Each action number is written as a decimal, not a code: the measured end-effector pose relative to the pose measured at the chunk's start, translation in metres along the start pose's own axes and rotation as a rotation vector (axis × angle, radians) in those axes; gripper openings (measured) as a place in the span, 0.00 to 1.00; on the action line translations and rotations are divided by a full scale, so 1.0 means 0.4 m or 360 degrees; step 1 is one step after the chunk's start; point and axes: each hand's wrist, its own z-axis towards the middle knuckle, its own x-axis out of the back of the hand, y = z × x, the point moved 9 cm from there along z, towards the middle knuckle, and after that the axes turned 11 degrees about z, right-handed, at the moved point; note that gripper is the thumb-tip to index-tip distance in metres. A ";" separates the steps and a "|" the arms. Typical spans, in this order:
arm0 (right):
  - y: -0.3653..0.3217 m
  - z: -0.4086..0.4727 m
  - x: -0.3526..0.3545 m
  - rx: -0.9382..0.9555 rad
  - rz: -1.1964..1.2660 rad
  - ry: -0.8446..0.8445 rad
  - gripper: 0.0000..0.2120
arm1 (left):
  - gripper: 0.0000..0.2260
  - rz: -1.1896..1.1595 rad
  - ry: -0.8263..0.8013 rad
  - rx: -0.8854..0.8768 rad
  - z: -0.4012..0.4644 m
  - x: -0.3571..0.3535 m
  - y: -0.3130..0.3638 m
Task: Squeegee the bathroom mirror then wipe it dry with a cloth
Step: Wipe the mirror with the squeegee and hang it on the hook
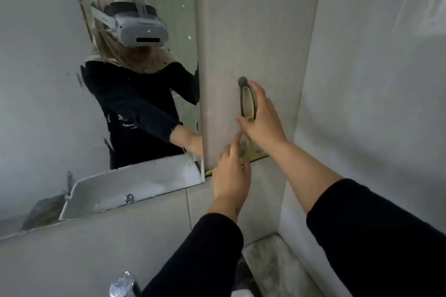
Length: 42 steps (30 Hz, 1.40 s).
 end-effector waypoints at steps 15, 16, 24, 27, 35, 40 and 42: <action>-0.106 -0.025 0.098 0.0016 -0.0021 0.0094 0.30 | 0.21 -0.0111 0.0329 0.0162 -0.047 0.069 0.090; -0.127 -0.032 0.106 -0.0001 -0.0010 0.0105 0.31 | 0.21 -0.0092 0.0355 0.0133 -0.051 0.091 0.097; -0.352 -0.074 0.032 0.0296 -0.0538 -0.0195 0.38 | 0.21 0.0219 0.0501 -0.0141 -0.066 0.373 0.064; -0.485 -0.115 -0.017 0.0697 -0.1011 -0.0291 0.37 | 0.21 0.0306 0.0570 -0.0182 -0.070 0.499 0.025; -0.766 -0.183 -0.151 0.1612 -0.1353 -0.0203 0.16 | 0.22 0.0703 0.0746 -0.0318 -0.080 0.778 -0.039; -0.907 -0.141 -0.178 0.1689 -0.1214 -0.0113 0.19 | 0.15 0.0985 0.1100 -0.0392 -0.092 0.958 -0.050; -0.965 -0.105 -0.184 0.1665 -0.1193 -0.0068 0.21 | 0.17 0.0982 0.1152 -0.0316 -0.074 1.026 -0.080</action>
